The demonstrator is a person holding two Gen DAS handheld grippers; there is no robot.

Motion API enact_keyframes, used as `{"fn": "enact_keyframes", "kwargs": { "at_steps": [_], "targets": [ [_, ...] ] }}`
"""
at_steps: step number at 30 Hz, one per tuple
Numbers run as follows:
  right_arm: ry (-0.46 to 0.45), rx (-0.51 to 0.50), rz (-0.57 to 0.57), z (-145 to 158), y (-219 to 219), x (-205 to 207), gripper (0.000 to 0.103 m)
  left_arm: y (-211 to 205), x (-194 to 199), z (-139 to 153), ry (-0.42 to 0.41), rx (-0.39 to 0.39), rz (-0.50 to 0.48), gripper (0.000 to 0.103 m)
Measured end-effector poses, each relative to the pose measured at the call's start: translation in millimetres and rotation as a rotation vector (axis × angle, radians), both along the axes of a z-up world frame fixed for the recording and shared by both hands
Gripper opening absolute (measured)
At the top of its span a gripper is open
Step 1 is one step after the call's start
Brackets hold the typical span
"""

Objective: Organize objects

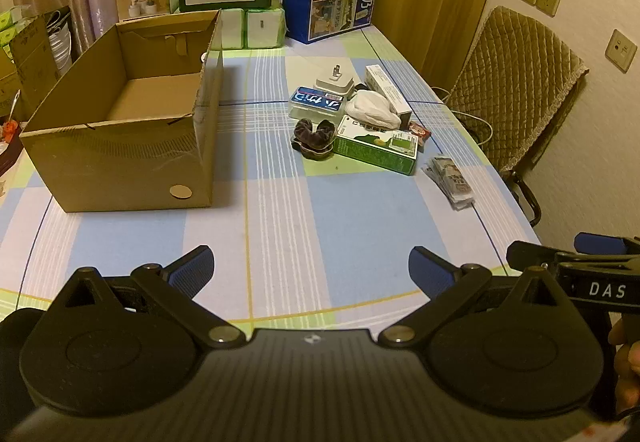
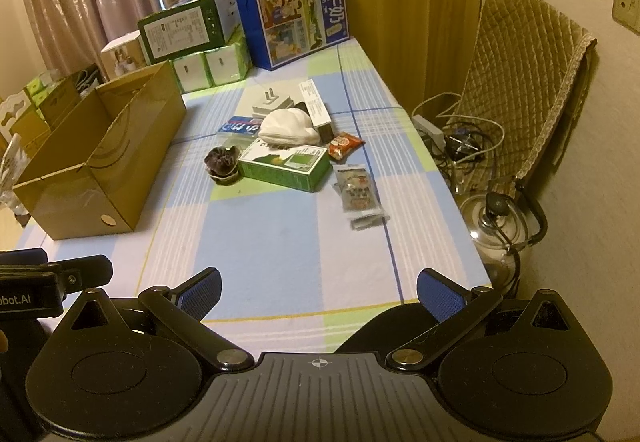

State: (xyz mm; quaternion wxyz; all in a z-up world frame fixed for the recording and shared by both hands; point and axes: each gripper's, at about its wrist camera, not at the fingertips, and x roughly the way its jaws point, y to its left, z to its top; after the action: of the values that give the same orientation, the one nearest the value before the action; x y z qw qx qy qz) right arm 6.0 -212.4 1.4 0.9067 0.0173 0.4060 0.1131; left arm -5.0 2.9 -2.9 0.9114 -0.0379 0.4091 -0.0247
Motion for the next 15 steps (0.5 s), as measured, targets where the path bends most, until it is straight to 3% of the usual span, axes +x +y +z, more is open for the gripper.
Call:
{"fn": "enact_keyframes", "kwargs": {
  "at_steps": [15],
  "targets": [
    [0.002, -0.003, 0.002, -2.2, -0.1, -0.8, 0.101, -1.2, -0.9, -2.7, 0.006, -0.004, 0.002, 0.102]
  ]
}}
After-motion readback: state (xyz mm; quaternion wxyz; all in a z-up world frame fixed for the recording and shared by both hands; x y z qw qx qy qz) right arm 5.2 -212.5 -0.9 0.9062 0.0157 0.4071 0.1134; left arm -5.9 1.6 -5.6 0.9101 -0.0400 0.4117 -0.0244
